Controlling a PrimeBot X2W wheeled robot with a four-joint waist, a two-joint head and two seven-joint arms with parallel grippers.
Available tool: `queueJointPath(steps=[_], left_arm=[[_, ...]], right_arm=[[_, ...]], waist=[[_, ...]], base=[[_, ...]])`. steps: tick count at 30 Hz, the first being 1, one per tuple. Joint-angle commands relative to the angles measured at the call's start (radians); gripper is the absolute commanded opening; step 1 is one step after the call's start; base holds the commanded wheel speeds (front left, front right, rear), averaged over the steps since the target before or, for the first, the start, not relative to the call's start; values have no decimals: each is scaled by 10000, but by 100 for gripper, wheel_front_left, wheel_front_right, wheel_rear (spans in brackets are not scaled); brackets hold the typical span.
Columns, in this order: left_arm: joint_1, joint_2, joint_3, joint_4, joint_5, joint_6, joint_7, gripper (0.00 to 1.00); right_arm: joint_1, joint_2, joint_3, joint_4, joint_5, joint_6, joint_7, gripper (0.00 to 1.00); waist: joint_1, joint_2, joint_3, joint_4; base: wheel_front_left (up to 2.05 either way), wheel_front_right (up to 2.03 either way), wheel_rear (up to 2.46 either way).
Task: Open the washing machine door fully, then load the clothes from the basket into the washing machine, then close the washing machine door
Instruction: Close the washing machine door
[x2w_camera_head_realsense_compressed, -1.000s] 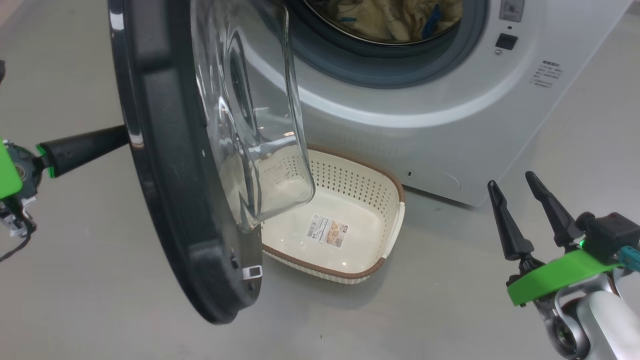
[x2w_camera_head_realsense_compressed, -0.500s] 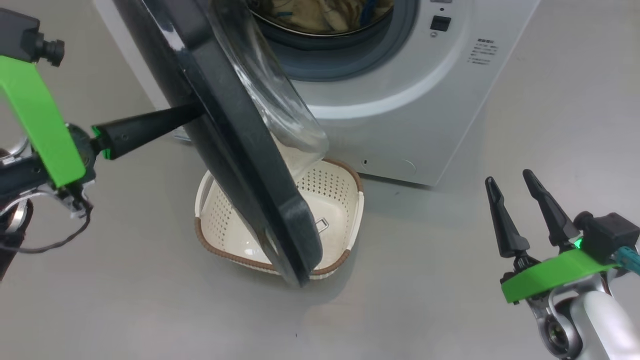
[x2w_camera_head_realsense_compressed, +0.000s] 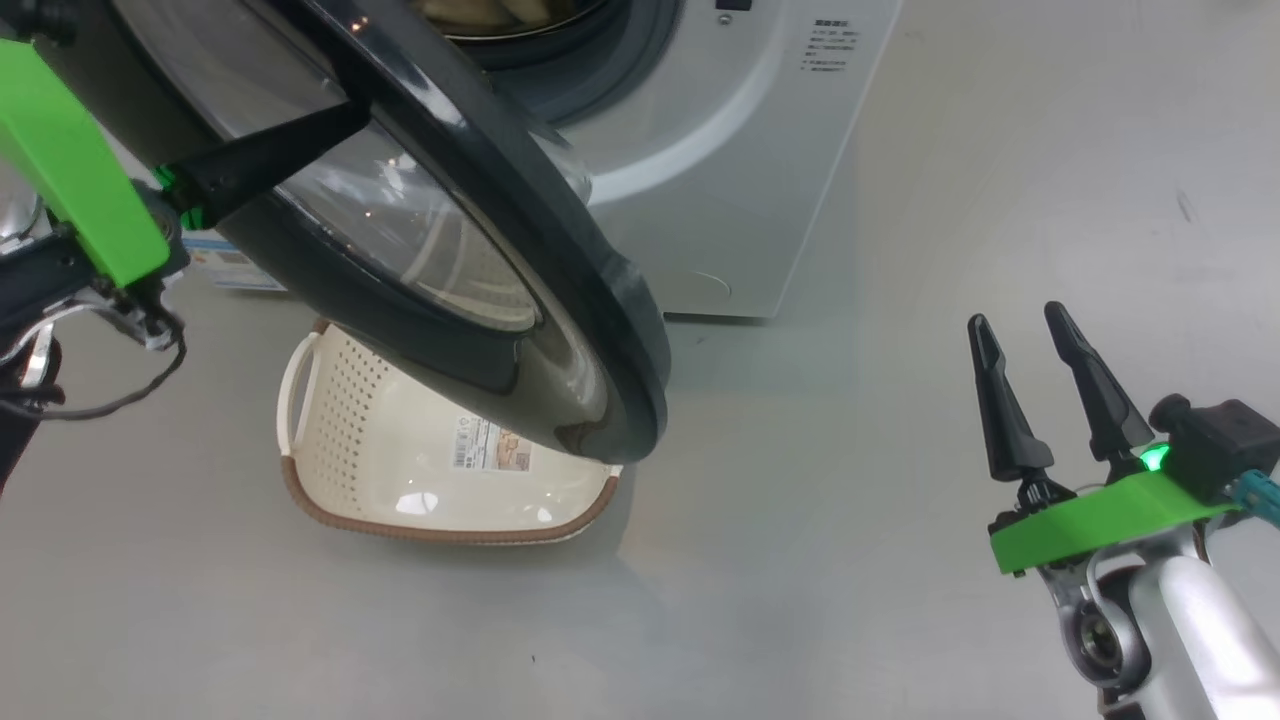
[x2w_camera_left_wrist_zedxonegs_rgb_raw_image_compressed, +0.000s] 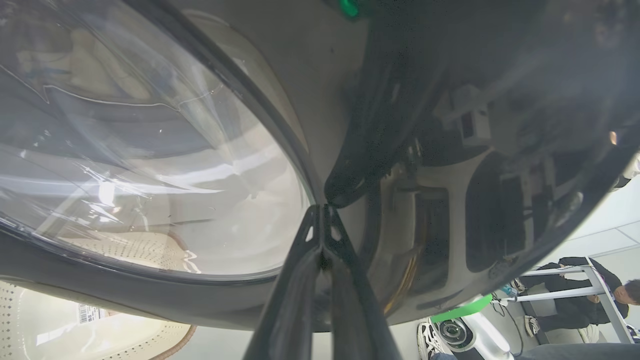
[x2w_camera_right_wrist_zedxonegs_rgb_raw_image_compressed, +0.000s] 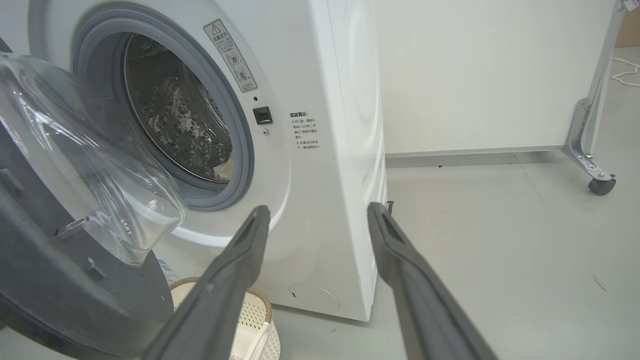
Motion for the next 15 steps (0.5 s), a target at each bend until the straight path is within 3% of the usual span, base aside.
queueJointPath(steps=[1, 8, 15], left_arm=[[-802, 445, 468, -135, 160, -40, -252, 0], [-1300, 418, 223, 431, 343, -40, -892, 0], [-1517, 489, -74, 762, 318, -40, -1401, 0]], right_arm=[[-269, 27, 73, -357, -114, 16, -65, 100], [-326, 239, -80, -418, -130, 16, -65, 100], [-376, 346, -161, -435, -161, 16, -65, 100]], waist=[[0, 0, 234, -434], [0, 0, 460, -987], [0, 0, 495, -1124]], base=[[0, 0, 0], [0, 0, 0], [0, 0, 0]])
